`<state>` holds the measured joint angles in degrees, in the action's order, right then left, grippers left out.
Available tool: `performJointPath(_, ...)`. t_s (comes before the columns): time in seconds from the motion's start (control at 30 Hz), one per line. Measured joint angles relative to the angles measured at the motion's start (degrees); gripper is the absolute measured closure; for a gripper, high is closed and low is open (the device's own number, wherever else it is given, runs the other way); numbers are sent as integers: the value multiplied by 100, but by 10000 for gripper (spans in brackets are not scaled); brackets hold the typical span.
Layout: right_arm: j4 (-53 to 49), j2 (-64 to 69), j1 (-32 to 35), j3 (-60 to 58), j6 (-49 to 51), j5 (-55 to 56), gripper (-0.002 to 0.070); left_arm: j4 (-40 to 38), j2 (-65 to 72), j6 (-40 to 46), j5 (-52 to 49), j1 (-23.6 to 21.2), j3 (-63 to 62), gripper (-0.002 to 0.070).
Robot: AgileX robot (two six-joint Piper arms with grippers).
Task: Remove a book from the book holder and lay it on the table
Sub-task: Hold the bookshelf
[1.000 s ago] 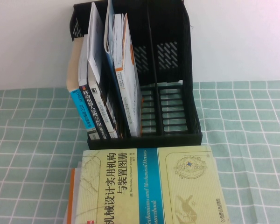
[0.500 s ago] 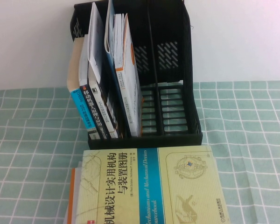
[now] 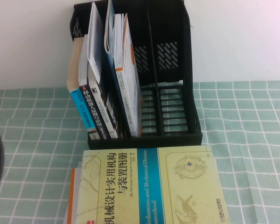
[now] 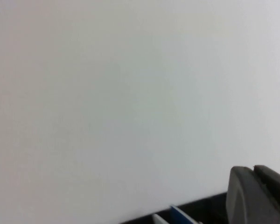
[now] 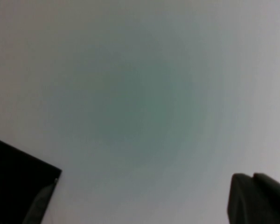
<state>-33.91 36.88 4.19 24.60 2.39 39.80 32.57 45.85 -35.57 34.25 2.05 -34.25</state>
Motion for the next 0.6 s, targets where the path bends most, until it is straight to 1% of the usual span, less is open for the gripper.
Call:
performJointPath(0.07, -582, 499, 0, 0, 567, 556, 678, 343, 331, -501, 428, 0, -5, 678)
performJointPath(0.17, -1258, 1316, 0, 0, 1166, 1227, 678, 741, 731, -1400, 598, 15, -29, 678)
performJointPath(0.27, -1573, 1992, -137, 0, 1414, 1508, 678, 1014, 1089, -1754, 535, 232, -59, 678)
performJointPath(0.33, -1610, 2349, -350, 14, 1430, 1497, 678, 1100, 1306, -1789, 216, 546, -144, 678)
performJointPath(0.43, -1511, 2822, -858, 50, 1240, 1369, 678, 1120, 1612, -1637, -617, 1202, -421, 678)
performJointPath(0.53, -1129, 3227, -1492, 55, 887, 1137, 678, 1073, 1861, -1268, -1494, 1886, -842, 678)
performJointPath(0.6, -685, 3453, -1946, 55, 531, 984, 678, 958, 2029, -1124, -2062, 2254, -1136, 678)
